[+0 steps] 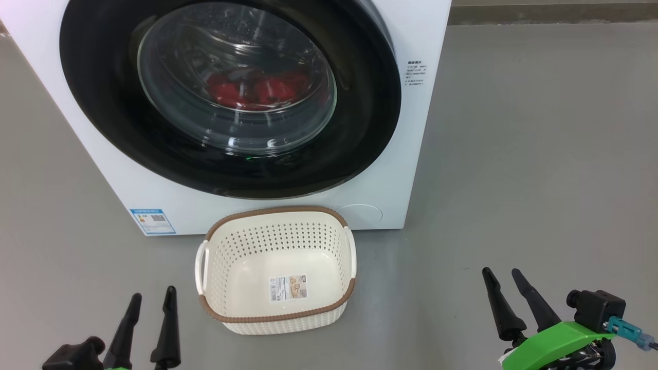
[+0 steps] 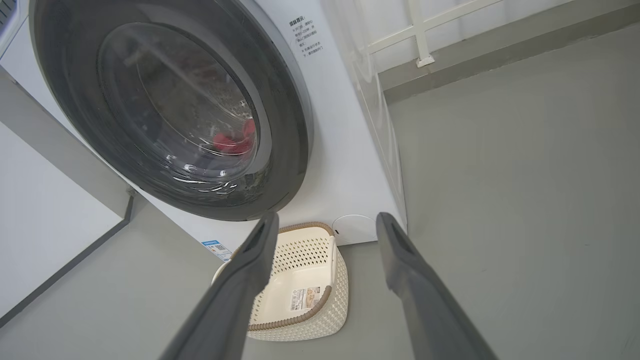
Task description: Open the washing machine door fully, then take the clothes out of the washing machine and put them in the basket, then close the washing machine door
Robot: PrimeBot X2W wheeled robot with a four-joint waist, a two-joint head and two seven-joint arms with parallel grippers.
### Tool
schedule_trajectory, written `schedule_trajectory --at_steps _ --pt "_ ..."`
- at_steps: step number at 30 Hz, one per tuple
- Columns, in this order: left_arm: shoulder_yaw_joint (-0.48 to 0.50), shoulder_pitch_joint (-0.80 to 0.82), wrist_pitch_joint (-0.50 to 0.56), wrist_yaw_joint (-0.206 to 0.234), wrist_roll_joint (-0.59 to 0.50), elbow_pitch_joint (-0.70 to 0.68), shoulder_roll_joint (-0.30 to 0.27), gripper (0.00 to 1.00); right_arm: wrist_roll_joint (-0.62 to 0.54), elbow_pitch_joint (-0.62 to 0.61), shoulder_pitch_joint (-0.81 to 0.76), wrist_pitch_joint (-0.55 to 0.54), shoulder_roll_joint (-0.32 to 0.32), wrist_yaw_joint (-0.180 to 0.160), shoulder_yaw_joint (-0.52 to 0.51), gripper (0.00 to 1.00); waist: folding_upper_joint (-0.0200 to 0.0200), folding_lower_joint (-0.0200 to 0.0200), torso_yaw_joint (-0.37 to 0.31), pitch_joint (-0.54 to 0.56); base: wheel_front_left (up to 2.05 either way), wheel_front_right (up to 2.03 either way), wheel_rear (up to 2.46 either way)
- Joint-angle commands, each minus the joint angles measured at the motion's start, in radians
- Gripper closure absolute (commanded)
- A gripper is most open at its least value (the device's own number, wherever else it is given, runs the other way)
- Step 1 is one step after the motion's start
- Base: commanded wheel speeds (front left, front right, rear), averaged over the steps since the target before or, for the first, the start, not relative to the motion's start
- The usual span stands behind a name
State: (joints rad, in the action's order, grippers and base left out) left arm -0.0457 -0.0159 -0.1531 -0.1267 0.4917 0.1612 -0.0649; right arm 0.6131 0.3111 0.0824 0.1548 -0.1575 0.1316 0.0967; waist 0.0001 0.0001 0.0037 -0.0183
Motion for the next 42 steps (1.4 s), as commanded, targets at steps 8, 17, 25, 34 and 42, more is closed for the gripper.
schedule_trajectory --at_steps 8,17,25,34,42 --pt "0.010 0.008 -0.039 -0.003 -0.118 -0.043 -0.027 0.00 -0.117 -0.037 0.032 0.038 -0.025 -0.001 0.037 0.00 -0.0001 -0.0001 -0.003 -0.005 0.00 0.00 0.00" --pt "-0.003 0.002 -0.066 -0.004 -0.218 -0.050 -0.035 0.00 -0.227 -0.045 0.030 0.065 -0.030 -0.001 0.035 0.00 -0.0001 -0.0001 -0.005 -0.005 0.00 0.00 0.00" --pt "-0.015 -0.006 -0.086 -0.004 -0.293 -0.053 -0.039 0.00 -0.306 -0.055 0.025 0.085 -0.033 -0.001 0.031 0.00 -0.0001 -0.0001 -0.005 -0.005 0.00 0.00 0.00" --pt "-0.022 -0.011 -0.109 -0.004 -0.368 -0.056 -0.041 0.00 -0.388 -0.066 0.019 0.107 -0.039 -0.001 0.017 0.00 -0.0001 -0.0001 -0.002 -0.008 0.00 0.00 0.00" --pt "-0.013 -0.009 -0.109 -0.004 -0.360 -0.052 -0.038 0.00 -0.383 -0.069 0.009 0.107 -0.022 -0.001 -0.013 0.00 -0.0001 -0.0001 -0.001 -0.014 0.00 0.00 0.00"
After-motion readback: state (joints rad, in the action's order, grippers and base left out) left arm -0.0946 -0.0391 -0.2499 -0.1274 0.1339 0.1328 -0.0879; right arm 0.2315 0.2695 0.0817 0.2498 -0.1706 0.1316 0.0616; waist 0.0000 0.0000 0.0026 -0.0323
